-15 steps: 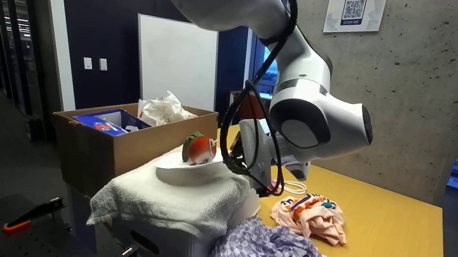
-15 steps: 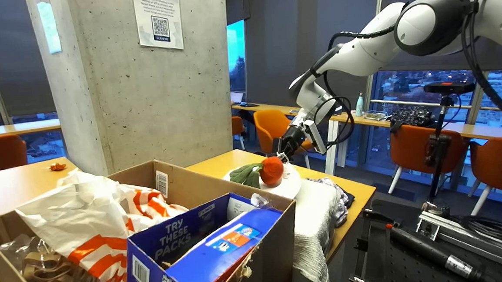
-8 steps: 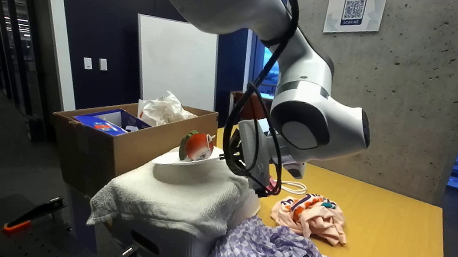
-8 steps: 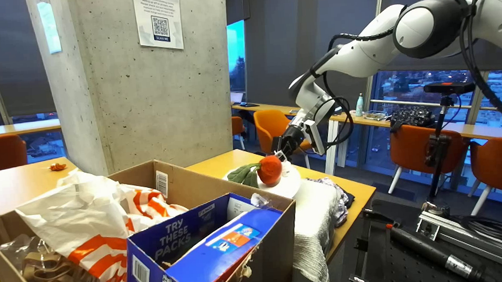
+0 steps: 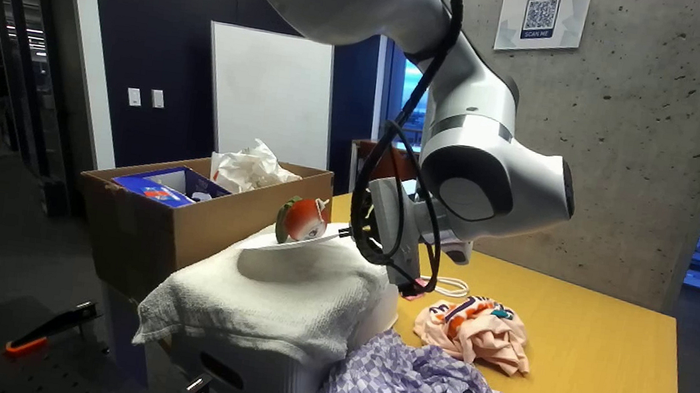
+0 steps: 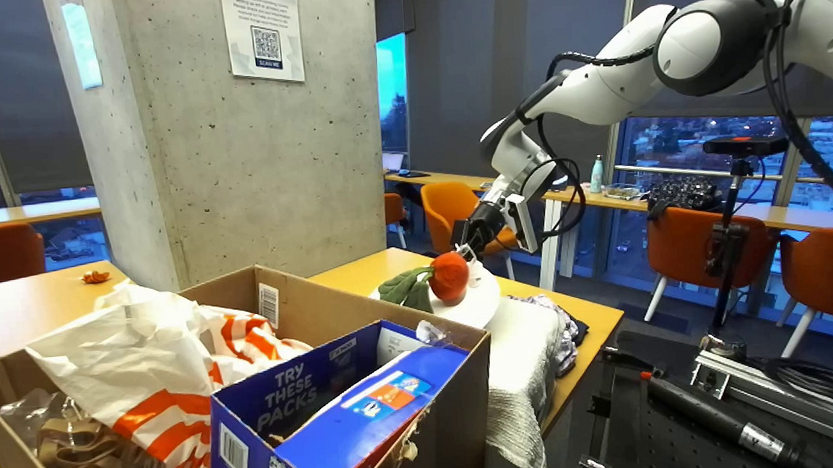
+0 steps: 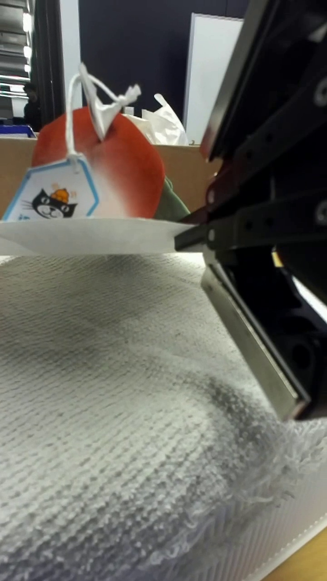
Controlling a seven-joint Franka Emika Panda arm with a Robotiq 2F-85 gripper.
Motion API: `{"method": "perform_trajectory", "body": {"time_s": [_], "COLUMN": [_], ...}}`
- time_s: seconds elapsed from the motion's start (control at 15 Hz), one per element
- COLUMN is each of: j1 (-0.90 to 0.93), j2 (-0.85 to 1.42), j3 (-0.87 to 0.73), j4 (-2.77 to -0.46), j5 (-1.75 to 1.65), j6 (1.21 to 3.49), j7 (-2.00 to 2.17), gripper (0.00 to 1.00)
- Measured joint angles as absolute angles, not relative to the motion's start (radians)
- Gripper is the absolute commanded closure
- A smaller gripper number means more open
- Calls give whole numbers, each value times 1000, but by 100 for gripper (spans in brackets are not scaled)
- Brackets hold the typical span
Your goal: Pick up the white disposable plate and put it on the cardboard box
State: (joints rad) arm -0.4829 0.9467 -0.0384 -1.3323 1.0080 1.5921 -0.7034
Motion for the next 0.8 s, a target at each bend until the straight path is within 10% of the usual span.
{"method": "perform_trajectory", "body": {"time_s": [0.8], "j1": [-526], "j2": [916], "j3": [-39], "j4": [-1329], "j5": [1050], "j6": [1507], "j7": [-749], "gripper": [100]}}
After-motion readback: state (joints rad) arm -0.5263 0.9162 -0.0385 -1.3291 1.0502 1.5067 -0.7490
